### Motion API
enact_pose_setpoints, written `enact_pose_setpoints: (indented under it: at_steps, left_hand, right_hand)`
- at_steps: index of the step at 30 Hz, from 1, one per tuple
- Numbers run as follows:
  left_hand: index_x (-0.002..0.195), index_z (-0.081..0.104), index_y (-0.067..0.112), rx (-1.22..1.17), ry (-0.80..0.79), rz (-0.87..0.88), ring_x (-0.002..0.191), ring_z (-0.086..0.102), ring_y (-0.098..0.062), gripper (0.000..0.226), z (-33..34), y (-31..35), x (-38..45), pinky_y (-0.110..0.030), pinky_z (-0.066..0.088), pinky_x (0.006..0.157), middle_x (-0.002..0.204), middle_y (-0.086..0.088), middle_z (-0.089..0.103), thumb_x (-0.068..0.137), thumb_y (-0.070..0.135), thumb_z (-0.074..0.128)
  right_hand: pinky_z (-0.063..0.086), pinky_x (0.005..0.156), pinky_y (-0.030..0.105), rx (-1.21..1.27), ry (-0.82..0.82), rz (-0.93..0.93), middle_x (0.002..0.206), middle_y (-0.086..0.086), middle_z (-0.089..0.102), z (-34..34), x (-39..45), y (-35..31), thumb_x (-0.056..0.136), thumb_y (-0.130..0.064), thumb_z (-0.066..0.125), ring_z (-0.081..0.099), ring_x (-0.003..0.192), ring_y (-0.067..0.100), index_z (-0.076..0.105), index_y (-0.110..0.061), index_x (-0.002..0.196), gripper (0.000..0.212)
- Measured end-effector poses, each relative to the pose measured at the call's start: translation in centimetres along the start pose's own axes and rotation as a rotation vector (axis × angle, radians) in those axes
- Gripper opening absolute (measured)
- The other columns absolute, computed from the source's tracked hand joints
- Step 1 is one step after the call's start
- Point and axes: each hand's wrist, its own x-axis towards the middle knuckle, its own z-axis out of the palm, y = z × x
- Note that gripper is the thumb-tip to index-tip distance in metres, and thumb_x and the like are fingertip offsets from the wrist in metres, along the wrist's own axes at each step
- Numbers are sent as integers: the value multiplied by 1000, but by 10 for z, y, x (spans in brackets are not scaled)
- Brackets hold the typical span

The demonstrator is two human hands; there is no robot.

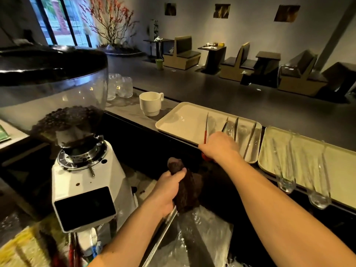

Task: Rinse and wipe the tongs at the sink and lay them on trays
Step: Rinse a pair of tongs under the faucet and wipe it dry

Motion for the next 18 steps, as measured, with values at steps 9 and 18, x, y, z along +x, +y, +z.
enact_pose_setpoints:
  at_steps: [9, 18]
  left_hand:
    - [114, 67, 8, -74, 18, 10, 94, 75, -30, 22, -17, 1, -4, -41, 61, 81, 101, -15, 78, 97, 21, 60]
    - [118, 66, 8, -136, 97, -51, 90, 75, -34, 29, -79, -31, -62, -41, 60, 73, 100, -16, 77, 95, 25, 64]
  right_hand:
    - [38, 68, 40, -106, 256, -72, 108, 17, 68, -7, -26, 3, 92, -63, 34, 64, 99, 38, 45, -7, 129, 68]
    - [43, 55, 33, 442, -253, -432, 66, -1, 65, 37, -131, -28, 88, -30, 58, 60, 62, 12, 58, -24, 71, 18]
